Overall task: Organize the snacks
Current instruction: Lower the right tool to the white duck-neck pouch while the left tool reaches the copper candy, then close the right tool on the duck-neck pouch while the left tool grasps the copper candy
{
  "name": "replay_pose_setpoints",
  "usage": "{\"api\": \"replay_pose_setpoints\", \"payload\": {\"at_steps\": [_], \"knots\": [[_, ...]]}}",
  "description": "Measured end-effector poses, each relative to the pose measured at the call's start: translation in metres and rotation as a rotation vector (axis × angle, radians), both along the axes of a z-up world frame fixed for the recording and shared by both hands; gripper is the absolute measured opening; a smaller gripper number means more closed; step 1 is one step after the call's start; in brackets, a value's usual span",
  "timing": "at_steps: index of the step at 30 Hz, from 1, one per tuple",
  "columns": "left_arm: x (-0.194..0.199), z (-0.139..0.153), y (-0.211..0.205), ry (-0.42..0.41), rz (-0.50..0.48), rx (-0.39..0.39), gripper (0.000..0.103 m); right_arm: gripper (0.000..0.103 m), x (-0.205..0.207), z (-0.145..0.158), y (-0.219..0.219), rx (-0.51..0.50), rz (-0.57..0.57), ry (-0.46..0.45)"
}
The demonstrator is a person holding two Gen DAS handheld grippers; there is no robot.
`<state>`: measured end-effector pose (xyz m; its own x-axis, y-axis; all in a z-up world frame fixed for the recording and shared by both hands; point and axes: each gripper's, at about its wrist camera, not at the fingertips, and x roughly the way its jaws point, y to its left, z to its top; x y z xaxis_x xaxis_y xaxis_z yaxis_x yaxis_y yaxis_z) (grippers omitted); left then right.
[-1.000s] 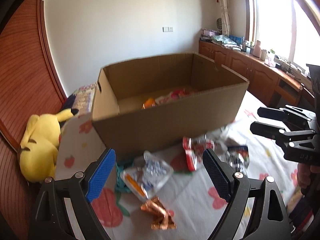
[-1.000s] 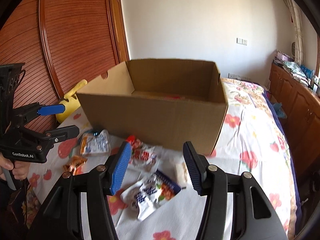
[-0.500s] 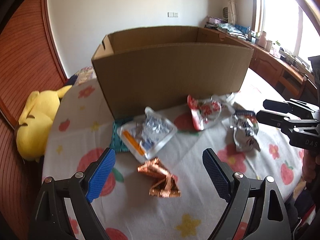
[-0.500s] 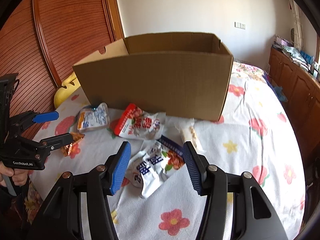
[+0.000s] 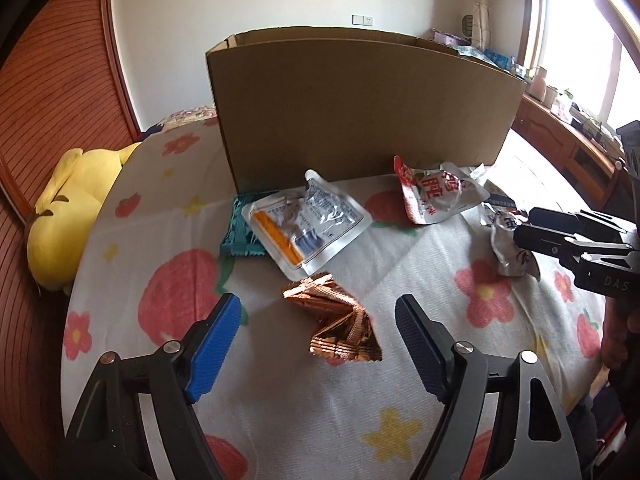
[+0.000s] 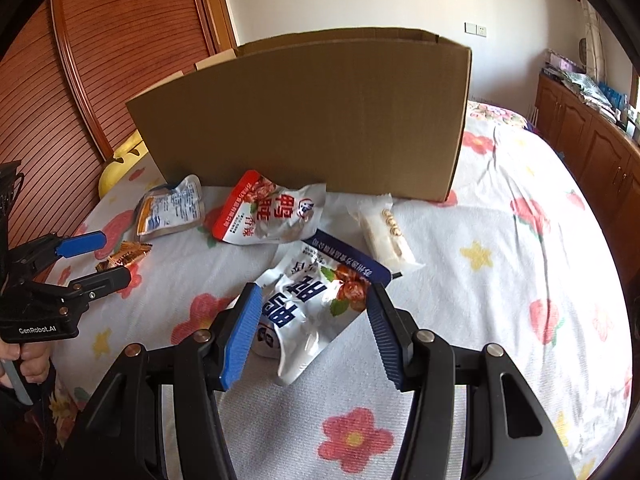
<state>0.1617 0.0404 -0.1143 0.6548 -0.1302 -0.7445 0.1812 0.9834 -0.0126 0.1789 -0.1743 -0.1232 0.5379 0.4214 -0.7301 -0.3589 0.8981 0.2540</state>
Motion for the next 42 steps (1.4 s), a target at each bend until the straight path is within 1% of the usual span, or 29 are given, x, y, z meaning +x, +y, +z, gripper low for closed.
{"api": "replay_pose_setpoints", "payload": {"at_steps": [2, 6, 9, 14, 17, 18, 19, 24, 26, 28, 30, 36, 42], "knots": [[0.000, -0.003, 0.003, 0.001, 0.007, -0.006, 0.074, 0.056, 0.001, -0.001, 0.000, 0.002, 0.001, 0.004], [-0.002, -0.009, 0.005, -0.001, 0.012, -0.007, 0.061, 0.056, 0.001, -0.001, 0.001, -0.001, 0.002, 0.001], [-0.003, -0.014, 0.008, -0.001, 0.018, -0.014, 0.055, 0.056, 0.001, -0.002, 0.001, -0.003, 0.003, -0.005], [-0.003, -0.014, 0.011, -0.016, 0.026, -0.032, 0.049, 0.057, 0.000, -0.002, 0.001, 0.000, 0.002, -0.013], [-0.003, -0.015, 0.014, -0.023, 0.034, -0.045, 0.039, 0.062, 0.000, -0.004, 0.000, 0.009, 0.004, -0.009], [-0.003, -0.015, 0.015, -0.025, 0.036, -0.048, 0.033, 0.062, 0.000, -0.004, 0.000, 0.014, 0.008, -0.004], [-0.003, -0.015, 0.015, -0.028, 0.040, -0.049, 0.031, 0.062, 0.000, -0.005, -0.001, 0.021, 0.007, -0.002], [-0.004, -0.017, 0.017, -0.031, 0.051, -0.066, 0.030, 0.064, 0.001, -0.005, -0.003, 0.027, 0.006, 0.007], [-0.004, -0.017, 0.017, -0.032, 0.052, -0.069, 0.029, 0.066, 0.001, -0.005, -0.002, 0.016, 0.006, 0.006], [-0.004, -0.018, 0.017, -0.031, 0.053, -0.068, 0.029, 0.069, 0.001, -0.005, -0.001, 0.002, 0.007, 0.009], [-0.004, -0.018, 0.016, -0.031, 0.052, -0.061, 0.029, 0.071, 0.004, -0.008, 0.003, -0.024, 0.004, 0.030], [-0.004, -0.017, 0.016, -0.031, 0.049, -0.057, 0.029, 0.071, 0.011, -0.009, 0.014, -0.093, 0.011, 0.028], [-0.005, -0.017, 0.015, -0.029, 0.044, -0.052, 0.029, 0.071, 0.014, -0.010, 0.015, -0.102, 0.013, 0.018]]}}
